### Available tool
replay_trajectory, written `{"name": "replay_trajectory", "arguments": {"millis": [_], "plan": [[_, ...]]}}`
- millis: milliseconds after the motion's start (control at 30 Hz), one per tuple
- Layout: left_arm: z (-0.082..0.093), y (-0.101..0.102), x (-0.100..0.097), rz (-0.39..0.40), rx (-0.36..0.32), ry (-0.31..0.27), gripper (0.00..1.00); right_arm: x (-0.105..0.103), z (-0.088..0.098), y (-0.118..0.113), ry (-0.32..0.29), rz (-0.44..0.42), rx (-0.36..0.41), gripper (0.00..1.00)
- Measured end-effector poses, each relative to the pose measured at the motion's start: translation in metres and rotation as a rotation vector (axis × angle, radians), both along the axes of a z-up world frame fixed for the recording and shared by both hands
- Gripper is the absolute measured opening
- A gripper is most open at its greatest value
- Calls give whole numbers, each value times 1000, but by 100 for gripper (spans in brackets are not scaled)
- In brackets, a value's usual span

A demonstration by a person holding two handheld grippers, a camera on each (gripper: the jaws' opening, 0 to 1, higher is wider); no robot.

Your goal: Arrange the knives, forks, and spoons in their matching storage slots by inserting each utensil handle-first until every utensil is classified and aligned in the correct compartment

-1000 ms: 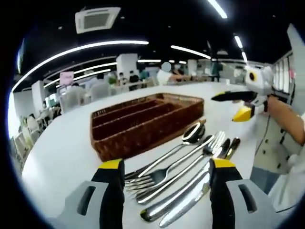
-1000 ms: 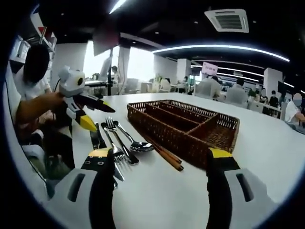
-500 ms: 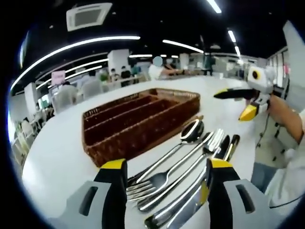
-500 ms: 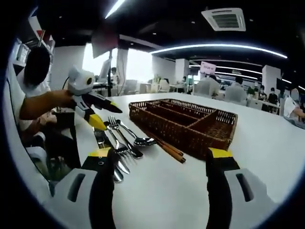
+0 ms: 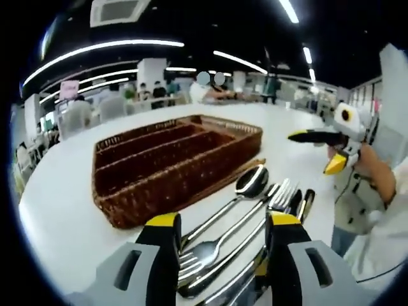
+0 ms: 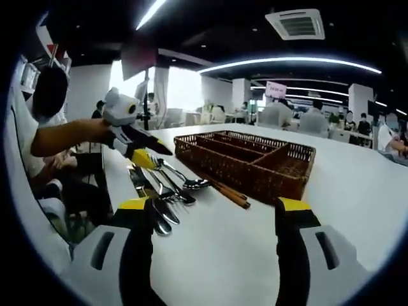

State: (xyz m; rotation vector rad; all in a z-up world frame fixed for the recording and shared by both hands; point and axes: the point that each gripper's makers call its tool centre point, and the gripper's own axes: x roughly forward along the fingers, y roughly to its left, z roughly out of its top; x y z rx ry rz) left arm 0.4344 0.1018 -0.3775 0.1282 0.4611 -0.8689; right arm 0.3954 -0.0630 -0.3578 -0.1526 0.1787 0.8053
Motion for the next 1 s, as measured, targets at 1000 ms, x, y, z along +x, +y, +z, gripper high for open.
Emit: {"name": "replay_trajectory", "arguments": {"millis": [1000], "plan": [[-16, -20, 4, -162, 170, 86, 28, -15, -3, -12, 4, -16, -9, 80]]}}
